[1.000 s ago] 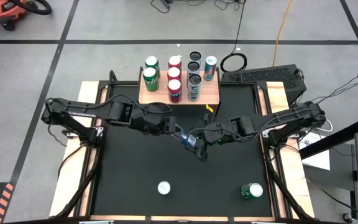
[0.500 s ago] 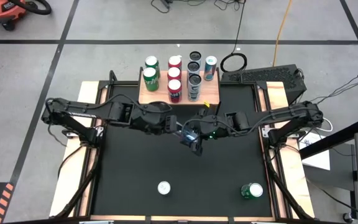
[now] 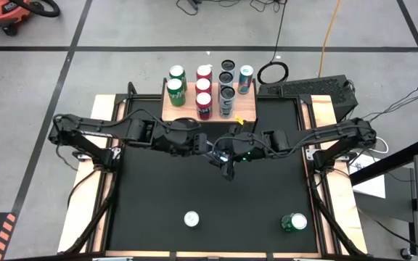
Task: Place canned beverage on shelf
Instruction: Put the top blue soda can on the shelf aligned with the other blue soda can
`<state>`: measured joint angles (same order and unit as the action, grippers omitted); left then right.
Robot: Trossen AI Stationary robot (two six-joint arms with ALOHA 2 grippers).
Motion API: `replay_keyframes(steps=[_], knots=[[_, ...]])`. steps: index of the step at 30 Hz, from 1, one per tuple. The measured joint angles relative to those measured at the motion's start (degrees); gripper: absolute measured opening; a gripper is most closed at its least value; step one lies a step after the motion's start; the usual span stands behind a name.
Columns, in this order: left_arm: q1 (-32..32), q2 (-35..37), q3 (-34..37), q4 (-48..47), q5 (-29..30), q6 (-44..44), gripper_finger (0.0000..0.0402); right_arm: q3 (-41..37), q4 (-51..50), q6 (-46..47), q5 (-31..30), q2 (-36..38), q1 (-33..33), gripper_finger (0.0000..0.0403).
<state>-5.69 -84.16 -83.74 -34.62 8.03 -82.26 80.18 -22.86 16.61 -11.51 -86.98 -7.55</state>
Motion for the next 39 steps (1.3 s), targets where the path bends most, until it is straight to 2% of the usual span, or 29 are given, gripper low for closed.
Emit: replay_keyframes(steps=[6, 10, 25, 34, 39], knots=[[0.0, 0.0, 0.0, -0.43, 0.05, 0.11, 0.0231, 0.0, 1.27, -0.93, 1.31, 0.14, 0.04, 0.0235], [0.0, 0.0, 0.0, -0.49, 0.06, 0.06, 0.0231, 0.0, 1.2, -1.18, 1.25, 0.14, 0.04, 0.0213], [-0.21, 0.0, 0.0, 0.19, 0.04, 3.03, 0.0234, 0.0, 1.08, -1.49, 0.9, 0.14, 0.02, 0.0214], [-0.37, 0.54, 0.04, 2.98, -0.61, 7.15, 0.0297, 0.0, 0.9, -0.61, 2.35, 1.1, 0.01, 0.0214], [-0.33, 1.45, 0.04, 3.9, -0.16, 9.27, 0.0316, 0.05, 1.11, -0.2, 2.72, 1.56, 0.04, 0.0214]])
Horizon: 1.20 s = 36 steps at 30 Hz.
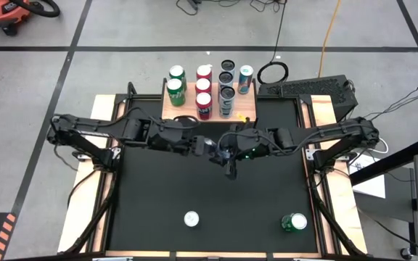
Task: Place canned beverage on shelf
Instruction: Put the top blue soda can on the shelf aligned with the other blue soda can
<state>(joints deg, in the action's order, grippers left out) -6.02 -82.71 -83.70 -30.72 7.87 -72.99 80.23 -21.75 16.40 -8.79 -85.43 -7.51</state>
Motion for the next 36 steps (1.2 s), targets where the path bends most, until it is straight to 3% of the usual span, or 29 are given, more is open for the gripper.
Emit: replay_keyframes(steps=[8, 18, 30, 36], knots=[[0.22, 2.26, 0.0, 1.24, 4.51, 0.49, 0.0318, 0.06, -0.61, 0.02, 1.39, 0.02, 0.02, 0.0213], [1.52, 2.35, -0.13, 9.12, 4.64, 6.56, 0.0318, -0.14, -1.37, 0.57, 1.83, -0.17, 0.02, 0.0213], [1.6, 8.47, -0.09, 17.03, 6.25, 28.51, 0.0319, -0.14, 1.01, 6.18, 13.18, 3.17, -0.04, 0.0213], [1.23, 9.92, -0.11, 20.77, 6.05, 39.65, 0.0319, -0.12, 2.37, 6.85, 13.41, 8.38, 0.4, 0.0213]])
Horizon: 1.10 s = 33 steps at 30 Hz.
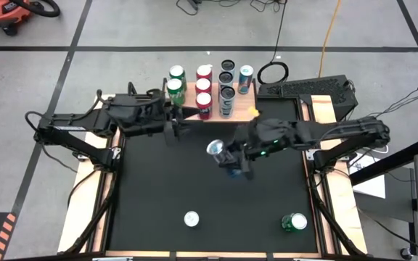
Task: Place canned beverage on shelf
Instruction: Put the top blue soda can on the shelf aligned with the other blue soda can
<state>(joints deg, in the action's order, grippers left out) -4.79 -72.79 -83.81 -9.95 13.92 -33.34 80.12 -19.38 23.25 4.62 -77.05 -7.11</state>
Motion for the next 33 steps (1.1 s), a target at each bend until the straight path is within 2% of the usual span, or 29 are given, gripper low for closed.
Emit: replay_keyframes(steps=[6, 10, 18, 23, 29, 33], knots=[[-2.14, -0.9, 0.02, 3.54, -1.86, 11.85, 0.0319, 0.09, 4.93, 1.12, -0.15, 6.12, 1.29, 0.0213], [-3.29, -2.84, 0.04, 7.28, -1.91, 14.25, 0.0319, 0.09, 8.99, 1.55, -0.28, 8.77, 2.1, 0.0213], [-4.4, -7.27, 0.07, 14.73, -2.14, 14.23, 0.0319, 0.09, 20.19, 0.19, -0.04, 11.03, 2.59, 0.0213], [-4.36, -9.75, 0.07, 20.91, -4.86, 12.52, 0.0319, 0.09, 25.59, -0.98, 1.66, 11.27, 2.59, 0.0213], [-4.51, -12.7, 0.09, 31.12, -7.24, 12.24, 0.0319, 0.09, 26.3, -1.6, 3.56, 11.27, 2.57, 0.0213], [-4.51, -13.86, 0.09, 32.56, -7.93, 11.19, 0.034, 0.09, 26.46, -1.63, 4.51, 11.27, 2.57, 0.0213]])
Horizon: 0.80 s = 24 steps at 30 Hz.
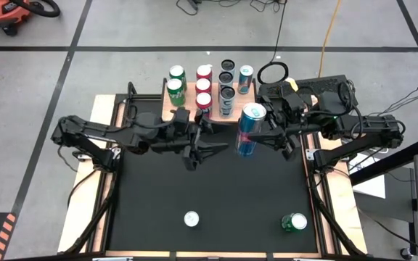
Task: Place canned beverage on shelf
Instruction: Put the top blue soda can on the shelf aligned with the other blue soda can
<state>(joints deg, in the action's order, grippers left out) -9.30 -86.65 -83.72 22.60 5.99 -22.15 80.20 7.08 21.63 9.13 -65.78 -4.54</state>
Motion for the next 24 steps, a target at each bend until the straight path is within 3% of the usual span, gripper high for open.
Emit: replay_keyframes(steps=[6, 19, 24], knots=[[0.0, -0.91, -0.01, 0.77, -0.01, -0.02, 0.0395, 0.0, -0.03, 0.15, -0.03, 0.0, 0.02, 0.0213], [-0.04, -5.33, 0.02, 5.7, -0.05, -1.04, 0.04, 0.0, -0.21, 0.15, -0.03, 0.0, 0.0, 0.0213], [0.28, -8.01, 0.02, 11.51, -3.58, -4.43, 0.04, 0.0, -0.44, 0.04, -0.03, -0.13, 0.0, 0.0213]])
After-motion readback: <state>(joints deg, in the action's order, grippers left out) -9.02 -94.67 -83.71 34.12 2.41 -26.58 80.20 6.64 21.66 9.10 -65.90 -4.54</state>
